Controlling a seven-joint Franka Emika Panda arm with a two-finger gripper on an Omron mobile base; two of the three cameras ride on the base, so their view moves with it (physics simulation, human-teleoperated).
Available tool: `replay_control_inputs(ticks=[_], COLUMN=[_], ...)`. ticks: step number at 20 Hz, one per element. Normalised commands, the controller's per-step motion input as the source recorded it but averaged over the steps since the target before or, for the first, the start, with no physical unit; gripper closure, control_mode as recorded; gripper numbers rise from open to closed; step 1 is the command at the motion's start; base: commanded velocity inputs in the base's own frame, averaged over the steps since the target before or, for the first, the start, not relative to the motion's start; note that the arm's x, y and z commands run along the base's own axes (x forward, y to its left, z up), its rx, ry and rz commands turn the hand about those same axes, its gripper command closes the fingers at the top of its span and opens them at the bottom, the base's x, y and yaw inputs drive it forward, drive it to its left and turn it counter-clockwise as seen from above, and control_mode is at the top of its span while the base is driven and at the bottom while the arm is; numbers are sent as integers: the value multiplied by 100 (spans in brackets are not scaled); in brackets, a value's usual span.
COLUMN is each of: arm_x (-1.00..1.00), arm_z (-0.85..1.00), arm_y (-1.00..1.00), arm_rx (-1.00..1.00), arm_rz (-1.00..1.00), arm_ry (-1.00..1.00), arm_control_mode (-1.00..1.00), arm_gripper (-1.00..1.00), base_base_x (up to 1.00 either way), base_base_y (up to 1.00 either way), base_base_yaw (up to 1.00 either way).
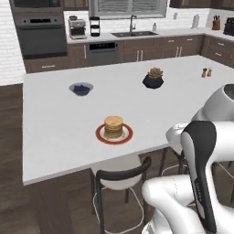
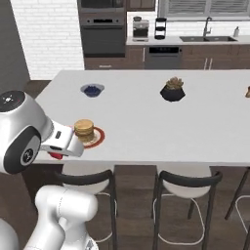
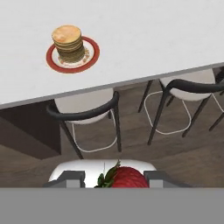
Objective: Take the strawberry from the fridge and place it on top of the pancake, located on the dining counter.
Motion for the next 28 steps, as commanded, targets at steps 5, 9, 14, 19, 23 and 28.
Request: replay_control_inputs(ticks=[5,9,14,19,23,28], arm_x=[0,0,0,0,0,0], arm_z=[0,0,0,0,0,0], arm_y=[0,0,0,0,0,0], arm_rx=[0,0,0,0,0,0], arm_rz=[0,0,0,0,0,0], arm_ry=[0,0,0,0,0,0], arm_control_mode=[100,100,100,100,100,100], arm_gripper=[100,100,100,100,100,100], base_base_x=[38,51,69,51,56,54], base_base_y=[50,0,11,33,25,11], base_base_yaw=[26,11,0,6,19,17])
